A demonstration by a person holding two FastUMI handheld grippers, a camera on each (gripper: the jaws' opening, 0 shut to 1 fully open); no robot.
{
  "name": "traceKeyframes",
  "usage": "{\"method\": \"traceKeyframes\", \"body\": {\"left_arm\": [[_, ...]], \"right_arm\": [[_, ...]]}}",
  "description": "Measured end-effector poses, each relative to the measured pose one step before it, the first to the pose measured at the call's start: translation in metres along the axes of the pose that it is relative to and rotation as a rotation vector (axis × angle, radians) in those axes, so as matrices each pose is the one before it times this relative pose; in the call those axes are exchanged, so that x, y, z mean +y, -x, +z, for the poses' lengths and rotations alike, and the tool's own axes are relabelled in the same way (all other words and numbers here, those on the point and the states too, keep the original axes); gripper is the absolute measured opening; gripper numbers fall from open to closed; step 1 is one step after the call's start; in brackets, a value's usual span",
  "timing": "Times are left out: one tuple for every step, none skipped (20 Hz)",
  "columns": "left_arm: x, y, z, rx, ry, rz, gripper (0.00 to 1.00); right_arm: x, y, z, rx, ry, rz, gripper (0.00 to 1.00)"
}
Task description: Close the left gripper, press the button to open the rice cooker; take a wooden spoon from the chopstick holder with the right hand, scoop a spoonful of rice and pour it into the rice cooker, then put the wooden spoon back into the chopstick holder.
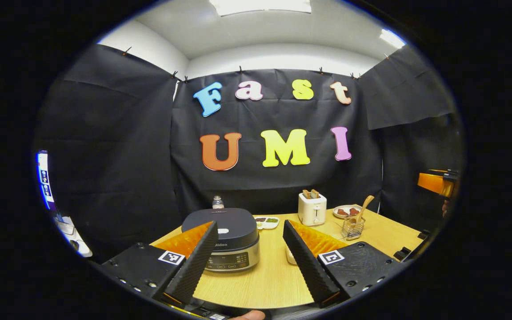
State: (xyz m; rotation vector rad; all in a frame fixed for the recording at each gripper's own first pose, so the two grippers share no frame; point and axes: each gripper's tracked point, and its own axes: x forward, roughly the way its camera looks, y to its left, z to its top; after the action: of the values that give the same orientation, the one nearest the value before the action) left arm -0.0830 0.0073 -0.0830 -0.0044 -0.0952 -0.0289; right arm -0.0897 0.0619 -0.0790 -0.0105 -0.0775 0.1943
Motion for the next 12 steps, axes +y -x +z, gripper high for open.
{"method": "traceKeyframes", "body": {"left_arm": [[-0.00265, 0.00735, -0.00088, -0.00417, -0.00527, -0.00233, 0.94], [-0.00510, 0.00774, 0.00075, -0.01143, -0.01644, -0.00794, 1.00], [-0.00471, 0.00542, 0.00309, -0.01420, -0.01804, -0.00875, 0.94], [-0.00069, 0.00335, 0.00442, -0.01526, -0.01061, 0.00372, 0.94], [-0.00071, 0.00376, 0.00369, -0.01529, -0.00136, 0.00718, 0.94], [-0.00353, 0.00254, 0.00234, -0.00573, 0.00902, -0.00390, 0.95], [-0.00945, 0.00040, 0.00192, -0.00050, 0.01499, -0.01471, 0.96], [-0.00601, -0.00003, 0.00102, 0.00569, 0.01206, -0.01471, 0.96], [-0.00338, -0.00058, -0.00033, 0.00591, 0.00775, -0.00500, 0.95], [0.00034, 0.00050, 0.00036, 0.00383, 0.00586, 0.00668, 0.96], [0.00296, -0.00046, 0.00044, 0.00784, 0.00558, 0.01266, 0.96], [0.00251, 0.00009, -0.00097, 0.00844, 0.00614, 0.01511, 0.96]], "right_arm": [[-0.00165, 0.00032, 0.00064, -0.00195, 0.00161, -0.00213, 1.00], [-0.00164, 0.00053, -0.00113, 0.00111, 0.00202, -0.00173, 1.00], [-0.00214, 0.00006, -0.00061, 0.00237, 0.00281, -0.00360, 1.00], [-0.00388, -0.00042, -0.00042, 0.00313, 0.00015, -0.00980, 1.00], [-0.00498, -0.00039, -0.00209, 0.01352, -0.00227, -0.01746, 1.00], [-0.00358, 0.00002, -0.00239, 0.01555, -0.00451, -0.01510, 1.00], [-0.00193, 0.00071, 0.00048, 0.00661, -0.00358, -0.00765, 1.00], [-0.00164, -0.00038, 0.00145, 0.00501, 0.00187, -0.00789, 1.00], [-0.00176, 0.00067, 0.00158, 0.00172, 0.01068, -0.00284, 0.99], [-0.00122, 0.00190, 0.00383, -0.00447, 0.00663, 0.00124, 1.00], [-0.00159, 0.00225, 0.00401, -0.00687, -0.00076, 0.00058, 1.00], [-0.00365, 0.00124, 0.00288, -0.01010, -0.00529, -0.00291, 1.00]]}}
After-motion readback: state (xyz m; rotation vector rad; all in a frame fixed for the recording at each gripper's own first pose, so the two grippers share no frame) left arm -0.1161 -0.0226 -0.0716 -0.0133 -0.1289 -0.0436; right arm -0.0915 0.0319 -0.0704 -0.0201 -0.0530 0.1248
